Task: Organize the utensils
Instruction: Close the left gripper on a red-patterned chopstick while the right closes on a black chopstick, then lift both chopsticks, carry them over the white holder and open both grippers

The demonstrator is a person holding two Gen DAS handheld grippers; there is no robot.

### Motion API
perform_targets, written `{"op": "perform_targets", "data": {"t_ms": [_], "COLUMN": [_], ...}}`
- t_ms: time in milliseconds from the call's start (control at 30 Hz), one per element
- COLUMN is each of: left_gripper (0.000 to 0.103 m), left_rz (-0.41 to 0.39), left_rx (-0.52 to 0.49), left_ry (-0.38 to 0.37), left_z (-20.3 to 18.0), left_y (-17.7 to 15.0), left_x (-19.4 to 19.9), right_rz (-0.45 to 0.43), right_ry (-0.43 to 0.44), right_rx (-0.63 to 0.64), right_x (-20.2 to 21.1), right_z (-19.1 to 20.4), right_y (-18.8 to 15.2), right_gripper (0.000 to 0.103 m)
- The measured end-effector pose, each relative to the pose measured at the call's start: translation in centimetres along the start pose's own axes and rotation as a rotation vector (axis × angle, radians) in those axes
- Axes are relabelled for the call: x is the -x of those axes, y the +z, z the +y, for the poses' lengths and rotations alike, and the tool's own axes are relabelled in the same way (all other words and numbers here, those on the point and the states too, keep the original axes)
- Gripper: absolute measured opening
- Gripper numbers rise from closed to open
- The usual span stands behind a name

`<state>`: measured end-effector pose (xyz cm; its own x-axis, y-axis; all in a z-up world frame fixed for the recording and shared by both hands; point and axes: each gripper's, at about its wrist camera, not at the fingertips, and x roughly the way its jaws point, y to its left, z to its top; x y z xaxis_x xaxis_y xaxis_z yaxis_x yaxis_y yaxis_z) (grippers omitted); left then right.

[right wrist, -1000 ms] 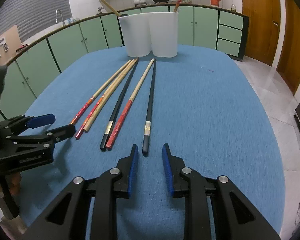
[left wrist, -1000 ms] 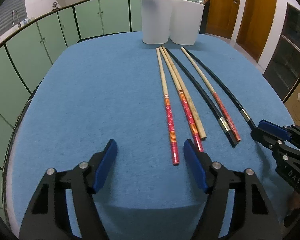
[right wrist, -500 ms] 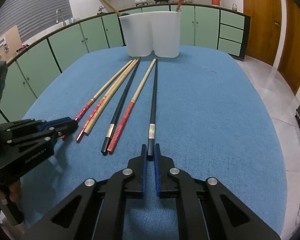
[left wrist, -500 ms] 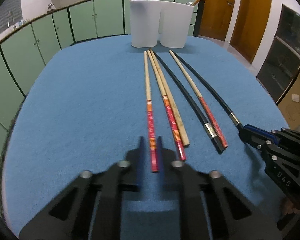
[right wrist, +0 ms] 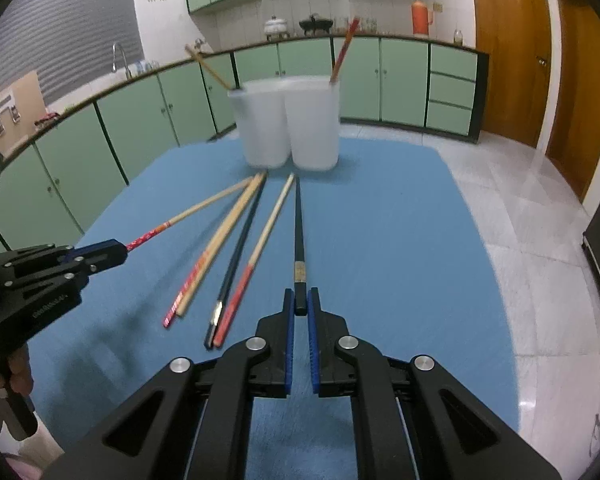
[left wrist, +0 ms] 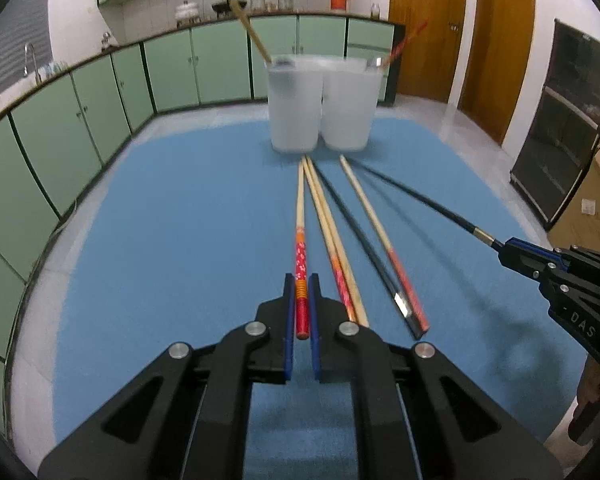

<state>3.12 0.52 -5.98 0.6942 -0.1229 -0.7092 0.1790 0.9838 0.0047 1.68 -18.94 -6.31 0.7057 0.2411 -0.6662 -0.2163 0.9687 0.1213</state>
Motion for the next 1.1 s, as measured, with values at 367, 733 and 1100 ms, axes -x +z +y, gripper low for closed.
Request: {"op": "perform_targets", "data": {"t_ms": [367, 733, 1100], "left_gripper": [0.005, 0.005, 0.005], "left_rz": [-0.161, -0.234, -0.249], "left_rx": [0.018, 0.034, 0.024], "left_ry": [-0.012, -0.029, -0.036], "left_z": [-0.1, 0.2, 0.8], "left_y": [4.6, 8.6, 10.8], "left_x": [3.3, 4.5, 6.5], "right_rz": [-0.128, -0.205, -0.226], "right_ry": [0.050, 0.087, 0.096], "right_rx": [-0.044, -0.046, 0.013], "right_x": [3.8, 5.8, 6.2], "right_z": [-1.6, -2.2, -1.9], "right_y": [5.0, 10.3, 14.0], "right_gripper": [0.006, 0.006, 0.006]}}
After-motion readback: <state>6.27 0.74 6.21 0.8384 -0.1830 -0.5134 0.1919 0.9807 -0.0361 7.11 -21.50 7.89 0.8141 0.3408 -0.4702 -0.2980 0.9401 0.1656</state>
